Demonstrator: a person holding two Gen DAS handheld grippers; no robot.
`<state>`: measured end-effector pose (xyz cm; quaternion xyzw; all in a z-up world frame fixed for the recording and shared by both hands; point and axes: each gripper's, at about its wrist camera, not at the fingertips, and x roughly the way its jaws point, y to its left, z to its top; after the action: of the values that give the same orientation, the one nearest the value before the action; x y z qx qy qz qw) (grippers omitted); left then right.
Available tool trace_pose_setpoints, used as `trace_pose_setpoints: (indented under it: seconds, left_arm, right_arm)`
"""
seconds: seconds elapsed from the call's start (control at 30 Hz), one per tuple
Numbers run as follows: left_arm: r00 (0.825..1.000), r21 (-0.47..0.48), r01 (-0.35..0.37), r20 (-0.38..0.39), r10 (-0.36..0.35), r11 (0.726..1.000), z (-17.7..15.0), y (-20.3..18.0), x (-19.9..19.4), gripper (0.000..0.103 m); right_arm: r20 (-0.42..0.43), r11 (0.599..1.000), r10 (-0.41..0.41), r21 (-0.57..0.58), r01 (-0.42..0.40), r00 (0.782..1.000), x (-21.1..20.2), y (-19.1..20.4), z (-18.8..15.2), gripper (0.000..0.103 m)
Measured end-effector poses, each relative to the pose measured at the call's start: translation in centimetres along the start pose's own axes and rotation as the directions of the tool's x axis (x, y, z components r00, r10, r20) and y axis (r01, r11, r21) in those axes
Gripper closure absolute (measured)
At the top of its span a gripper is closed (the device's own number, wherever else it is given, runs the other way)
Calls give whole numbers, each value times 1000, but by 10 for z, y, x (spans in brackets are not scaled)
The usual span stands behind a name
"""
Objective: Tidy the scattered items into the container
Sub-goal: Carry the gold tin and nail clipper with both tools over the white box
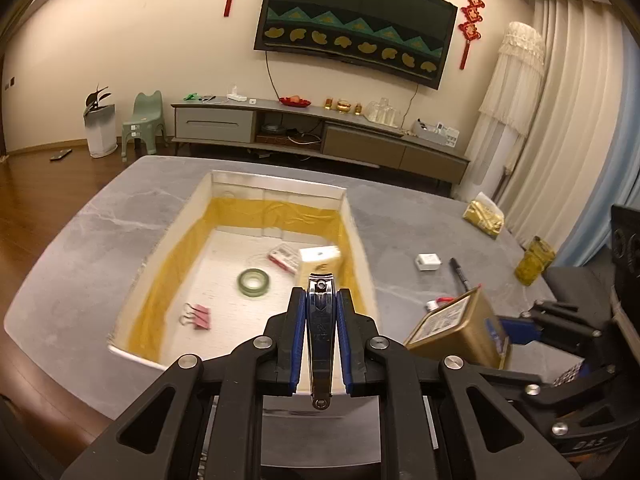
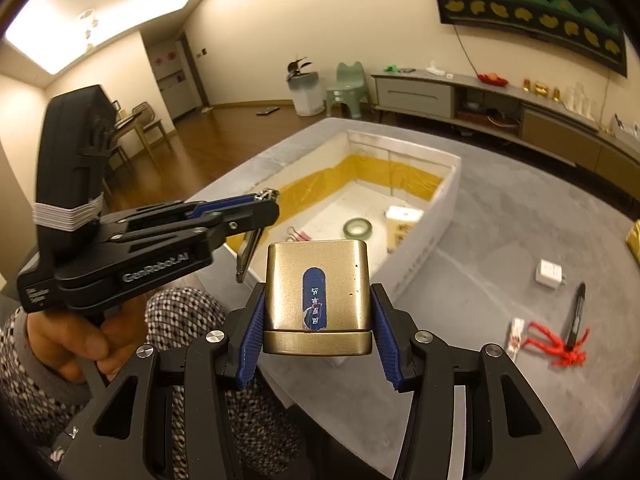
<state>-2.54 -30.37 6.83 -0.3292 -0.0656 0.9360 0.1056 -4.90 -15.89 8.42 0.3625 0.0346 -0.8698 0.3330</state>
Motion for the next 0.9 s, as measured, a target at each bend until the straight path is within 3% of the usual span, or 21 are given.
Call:
trace_pose_setpoints:
  seconds: [0.5,0.9]
  left_arm:
    - [998,-4,-26,-49,26,1000,41,66,10,87]
    - [987,59,-6,-161,16,998,54,59,64,87]
  right_arm:
    - [-38,999,-7,-38,5,999,39,6,30,51]
    - [-104,1000,10,-1,-10,995,79,-12,32,51]
